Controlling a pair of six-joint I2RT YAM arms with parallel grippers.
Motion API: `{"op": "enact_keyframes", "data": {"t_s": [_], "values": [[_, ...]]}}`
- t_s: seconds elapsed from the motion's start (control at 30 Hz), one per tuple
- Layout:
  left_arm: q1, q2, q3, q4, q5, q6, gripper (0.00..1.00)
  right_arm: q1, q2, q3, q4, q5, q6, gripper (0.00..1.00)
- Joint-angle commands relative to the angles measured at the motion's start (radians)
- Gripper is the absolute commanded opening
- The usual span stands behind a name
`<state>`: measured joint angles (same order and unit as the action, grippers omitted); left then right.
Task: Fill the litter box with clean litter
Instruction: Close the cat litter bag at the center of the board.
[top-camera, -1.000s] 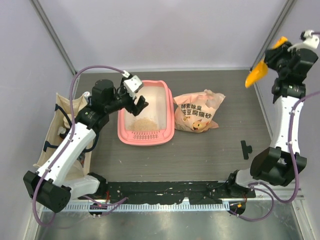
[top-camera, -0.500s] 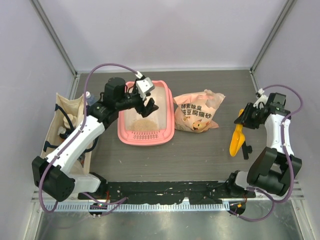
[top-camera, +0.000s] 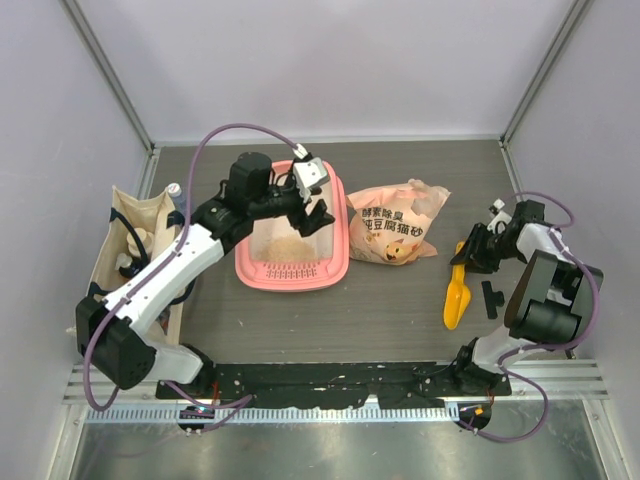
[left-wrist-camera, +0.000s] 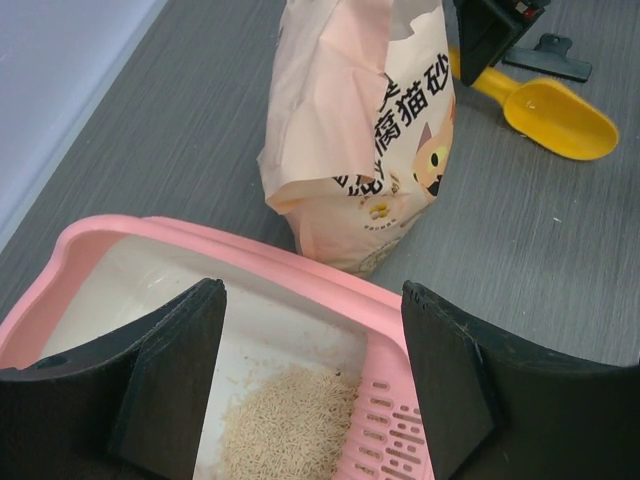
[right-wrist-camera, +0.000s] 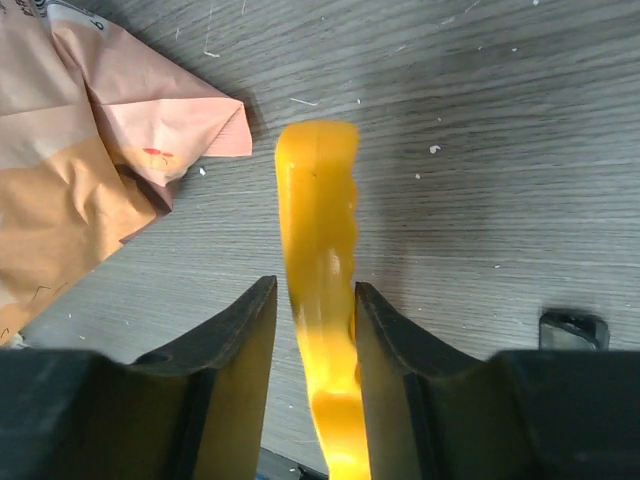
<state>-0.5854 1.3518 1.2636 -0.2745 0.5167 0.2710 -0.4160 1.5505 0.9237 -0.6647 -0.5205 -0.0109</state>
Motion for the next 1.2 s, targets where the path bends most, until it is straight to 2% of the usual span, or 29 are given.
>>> {"op": "enact_keyframes", "data": {"t_s": [0.0,0.1,0.13,0.23,0.37,0.4,0.43,0.47,0.5,0.53,0.7,0.8,0.83,0.93,0.97,1.0,1.03,1.13,1.17], "values": [[-0.037,0.05,0.074,0.049,0.023,0.033,0.75,0.008,-0.009,0.032,0.04,-0.033,0.002,0.45],[-0.056,0.098,0.106,0.057,0.023,0.043,0.75,0.008,-0.006,0.082,0.004,-0.062,-0.047,0.59],[-0.057,0.105,0.114,0.06,0.025,0.043,0.75,0.008,-0.009,0.095,-0.01,-0.076,-0.058,0.7],[-0.067,0.147,0.143,0.08,0.02,0.042,0.75,0.008,-0.03,0.136,-0.036,-0.177,-0.081,0.75],[-0.08,0.207,0.201,0.095,0.022,0.037,0.75,0.005,-0.081,0.171,-0.082,-0.41,-0.21,0.76],[-0.08,0.222,0.229,0.095,0.029,0.037,0.75,0.003,-0.09,0.193,-0.12,-0.473,-0.359,0.76],[-0.083,0.246,0.244,0.093,0.032,0.037,0.75,0.003,-0.107,0.205,-0.209,-0.563,-0.436,0.76],[-0.09,0.262,0.258,0.092,0.032,0.037,0.75,0.003,-0.116,0.216,-0.26,-0.614,-0.513,0.76],[-0.093,0.274,0.285,0.093,0.039,0.039,0.75,0.003,-0.125,0.233,-0.309,-0.645,-0.658,0.76],[-0.094,0.302,0.296,0.09,0.037,0.037,0.75,0.006,-0.132,0.236,-0.353,-0.682,-0.685,0.77],[-0.102,0.369,0.367,0.081,0.052,0.045,0.75,0.019,-0.136,0.266,-0.332,-0.685,-0.718,0.78],[-0.108,0.42,0.426,0.055,0.081,0.059,0.73,0.034,-0.13,0.294,-0.27,-0.662,-0.666,0.79],[-0.114,0.435,0.445,0.025,0.092,0.068,0.72,0.04,-0.133,0.293,-0.18,-0.647,-0.625,0.79],[-0.126,0.497,0.513,-0.041,0.12,0.117,0.61,0.069,-0.148,0.277,-0.002,-0.628,-0.486,0.79],[-0.129,0.51,0.531,-0.057,0.131,0.125,0.48,0.085,-0.15,0.274,0.038,-0.627,-0.41,0.79],[-0.131,0.542,0.577,-0.075,0.138,0.143,0.4,0.109,-0.147,0.279,0.066,-0.627,-0.385,0.76],[-0.136,0.556,0.601,-0.112,0.144,0.149,0.24,0.127,-0.144,0.282,0.112,-0.624,-0.351,0.75],[-0.139,0.596,0.69,-0.146,0.154,0.16,0.03,0.18,-0.139,0.28,0.204,-0.579,-0.236,0.75],[-0.139,0.599,0.701,-0.143,0.148,0.16,0.0,0.186,-0.142,0.271,0.244,-0.546,-0.195,0.75]]}}
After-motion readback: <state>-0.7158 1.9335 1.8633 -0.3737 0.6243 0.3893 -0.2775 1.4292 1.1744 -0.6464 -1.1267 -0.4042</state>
